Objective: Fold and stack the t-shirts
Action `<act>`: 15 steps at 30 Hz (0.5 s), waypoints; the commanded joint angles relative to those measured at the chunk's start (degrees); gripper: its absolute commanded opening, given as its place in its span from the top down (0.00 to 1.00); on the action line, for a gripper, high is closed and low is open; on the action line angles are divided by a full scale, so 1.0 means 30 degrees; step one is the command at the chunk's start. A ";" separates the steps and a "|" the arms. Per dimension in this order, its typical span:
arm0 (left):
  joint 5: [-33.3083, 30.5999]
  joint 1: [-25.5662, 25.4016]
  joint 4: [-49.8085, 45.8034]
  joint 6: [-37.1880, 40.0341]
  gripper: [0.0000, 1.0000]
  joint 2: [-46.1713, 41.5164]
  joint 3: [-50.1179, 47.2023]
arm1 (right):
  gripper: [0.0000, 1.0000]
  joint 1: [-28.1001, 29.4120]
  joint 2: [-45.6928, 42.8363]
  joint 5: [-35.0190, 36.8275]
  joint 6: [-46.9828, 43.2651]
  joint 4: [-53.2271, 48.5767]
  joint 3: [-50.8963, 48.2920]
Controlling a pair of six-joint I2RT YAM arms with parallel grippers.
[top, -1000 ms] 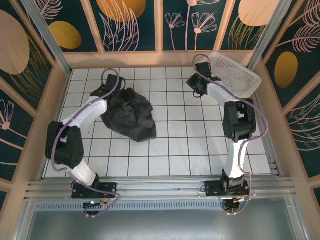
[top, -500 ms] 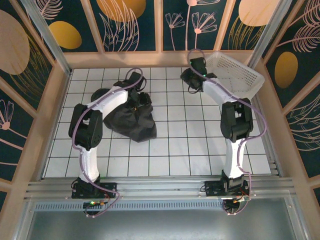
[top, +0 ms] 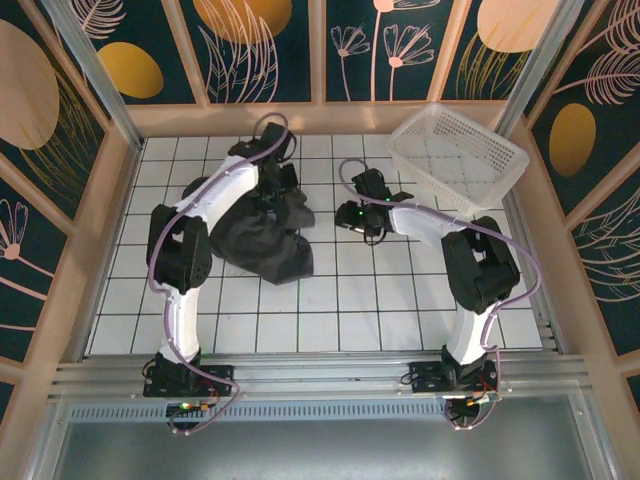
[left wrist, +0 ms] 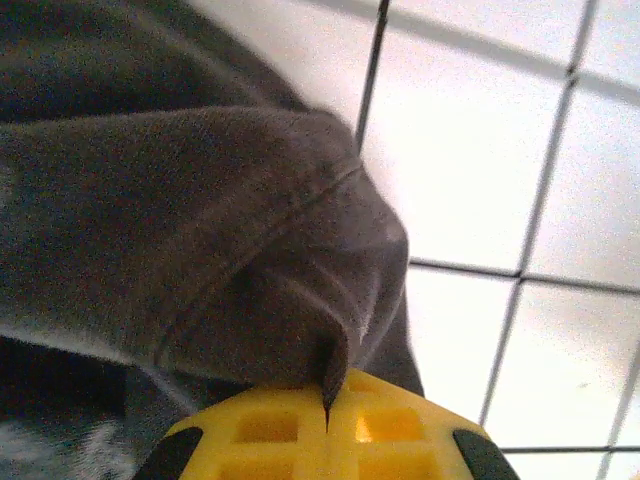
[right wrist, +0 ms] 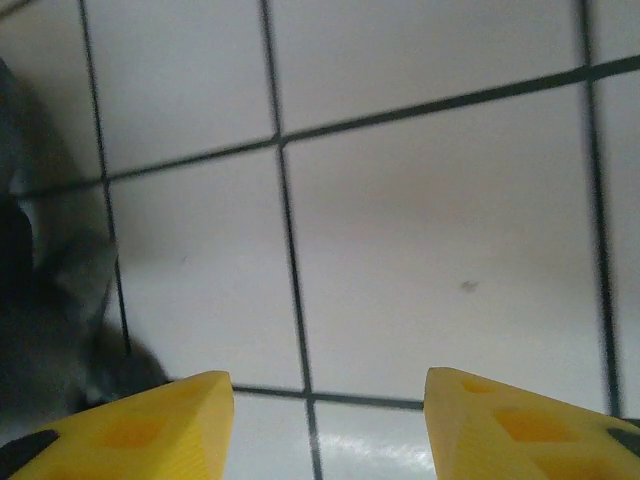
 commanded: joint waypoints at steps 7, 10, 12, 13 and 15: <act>-0.2867 0.2452 0.0826 -0.2117 1.00 -0.5294 0.2777 | 0.39 0.2877 0.2198 -0.2348 -0.2465 0.0659 0.1907; -0.2502 0.3088 0.1275 -0.2342 1.00 -0.6077 0.2236 | 0.36 0.3276 0.3596 -0.2440 -0.2465 0.0853 0.3267; -0.2627 0.3269 0.1425 -0.2476 1.00 -0.6503 0.2044 | 0.36 0.3354 0.4722 -0.2149 -0.2428 0.0509 0.4408; -0.2688 0.3307 0.1514 -0.2534 1.00 -0.6643 0.2026 | 0.36 0.3354 0.5272 -0.2044 -0.2384 0.0257 0.5014; -0.2806 0.3374 0.1725 -0.2642 1.00 -0.6936 0.2036 | 0.36 0.3325 0.6283 -0.1685 -0.2368 -0.0171 0.6227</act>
